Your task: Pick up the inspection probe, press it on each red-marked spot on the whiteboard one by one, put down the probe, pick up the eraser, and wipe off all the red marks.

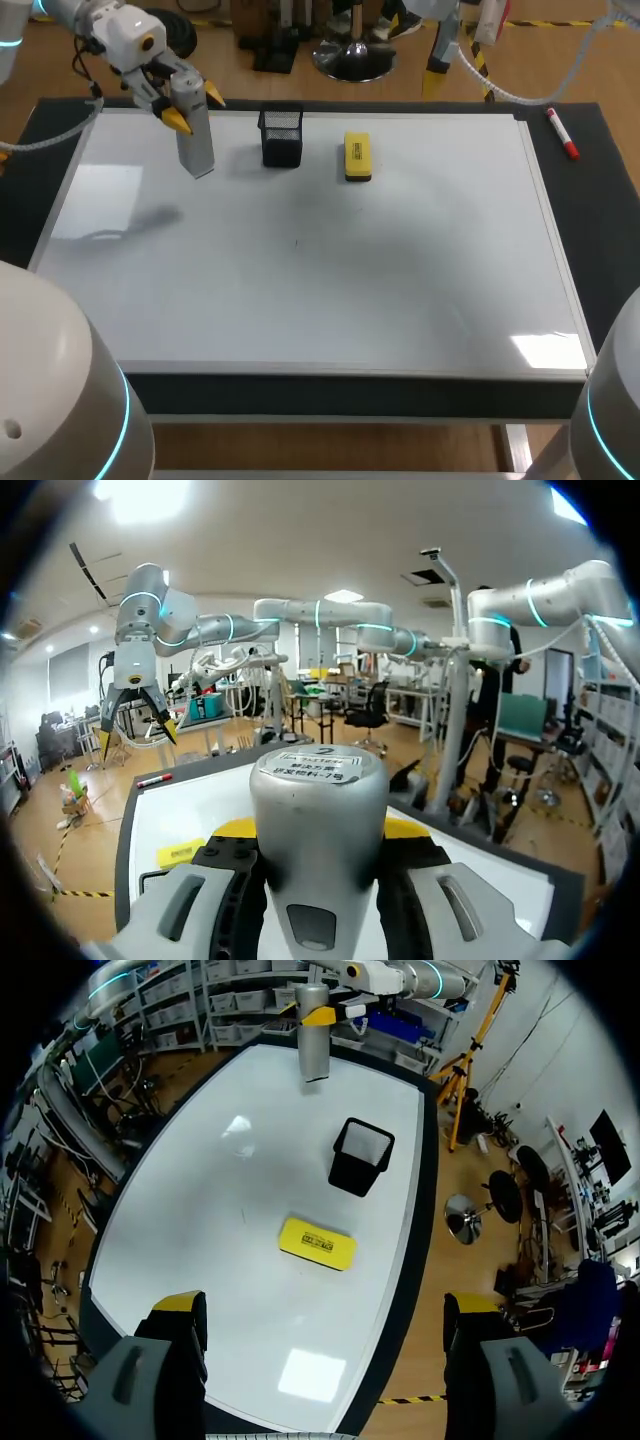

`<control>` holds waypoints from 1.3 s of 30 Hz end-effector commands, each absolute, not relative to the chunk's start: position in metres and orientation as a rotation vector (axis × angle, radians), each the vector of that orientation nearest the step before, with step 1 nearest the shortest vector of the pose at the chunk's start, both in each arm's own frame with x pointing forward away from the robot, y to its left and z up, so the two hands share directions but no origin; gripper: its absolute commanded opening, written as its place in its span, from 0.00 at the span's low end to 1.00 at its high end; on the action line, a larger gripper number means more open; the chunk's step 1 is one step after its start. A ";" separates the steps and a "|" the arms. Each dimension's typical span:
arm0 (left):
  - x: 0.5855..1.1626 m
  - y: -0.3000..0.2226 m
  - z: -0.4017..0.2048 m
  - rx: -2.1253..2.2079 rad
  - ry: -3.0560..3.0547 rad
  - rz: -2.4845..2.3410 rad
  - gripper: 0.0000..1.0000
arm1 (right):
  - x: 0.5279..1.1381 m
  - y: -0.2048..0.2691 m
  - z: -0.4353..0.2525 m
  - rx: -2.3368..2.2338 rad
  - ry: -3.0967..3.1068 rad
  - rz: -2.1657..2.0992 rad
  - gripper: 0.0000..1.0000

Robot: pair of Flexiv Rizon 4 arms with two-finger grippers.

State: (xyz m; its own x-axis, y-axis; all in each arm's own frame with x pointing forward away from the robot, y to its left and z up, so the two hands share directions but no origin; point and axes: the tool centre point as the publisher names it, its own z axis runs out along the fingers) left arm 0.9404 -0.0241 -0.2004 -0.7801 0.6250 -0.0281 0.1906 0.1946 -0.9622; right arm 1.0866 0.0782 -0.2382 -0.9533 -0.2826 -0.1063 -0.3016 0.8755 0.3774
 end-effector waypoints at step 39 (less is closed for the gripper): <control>1.044 -0.075 -0.156 -0.319 -2.314 1.879 0.00 | 1.089 0.078 -0.236 -0.471 3.004 0.608 1.00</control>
